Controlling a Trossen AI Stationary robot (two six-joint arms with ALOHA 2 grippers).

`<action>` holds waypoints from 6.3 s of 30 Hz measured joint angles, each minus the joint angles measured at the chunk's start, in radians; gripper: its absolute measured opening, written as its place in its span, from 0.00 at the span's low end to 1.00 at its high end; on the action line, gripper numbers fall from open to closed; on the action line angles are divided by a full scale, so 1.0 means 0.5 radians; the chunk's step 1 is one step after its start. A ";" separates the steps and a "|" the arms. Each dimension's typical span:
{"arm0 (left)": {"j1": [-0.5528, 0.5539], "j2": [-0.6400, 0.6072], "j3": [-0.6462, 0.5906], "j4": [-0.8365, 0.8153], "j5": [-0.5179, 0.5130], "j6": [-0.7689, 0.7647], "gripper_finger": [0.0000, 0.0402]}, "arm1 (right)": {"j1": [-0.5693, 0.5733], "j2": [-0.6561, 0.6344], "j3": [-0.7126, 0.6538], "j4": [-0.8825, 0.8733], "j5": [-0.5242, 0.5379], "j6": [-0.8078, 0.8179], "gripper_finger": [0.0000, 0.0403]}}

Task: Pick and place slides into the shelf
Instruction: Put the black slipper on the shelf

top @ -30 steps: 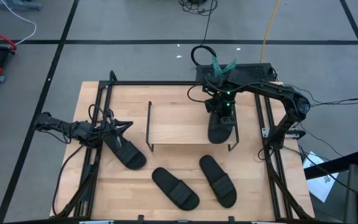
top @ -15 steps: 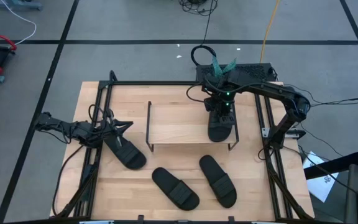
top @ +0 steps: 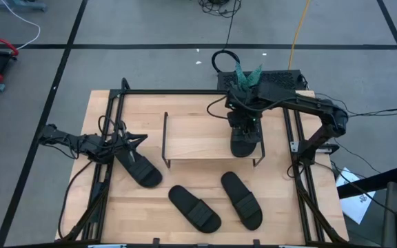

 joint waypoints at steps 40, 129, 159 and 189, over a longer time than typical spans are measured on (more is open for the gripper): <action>0.001 0.000 0.000 0.000 0.001 -0.053 0.06 | 1.290 -0.222 -0.023 0.191 1.339 1.077 0.20; 0.000 0.000 0.000 0.000 0.000 -0.053 0.06 | 1.559 -0.228 -1.007 0.591 2.573 1.274 0.01; 0.000 0.000 0.000 0.000 0.000 -0.063 0.06 | 1.633 -0.296 -1.006 0.739 2.142 1.567 0.50; 0.000 0.000 0.000 0.000 0.000 -0.048 0.06 | 1.699 -0.830 -1.351 1.933 1.615 0.962 0.00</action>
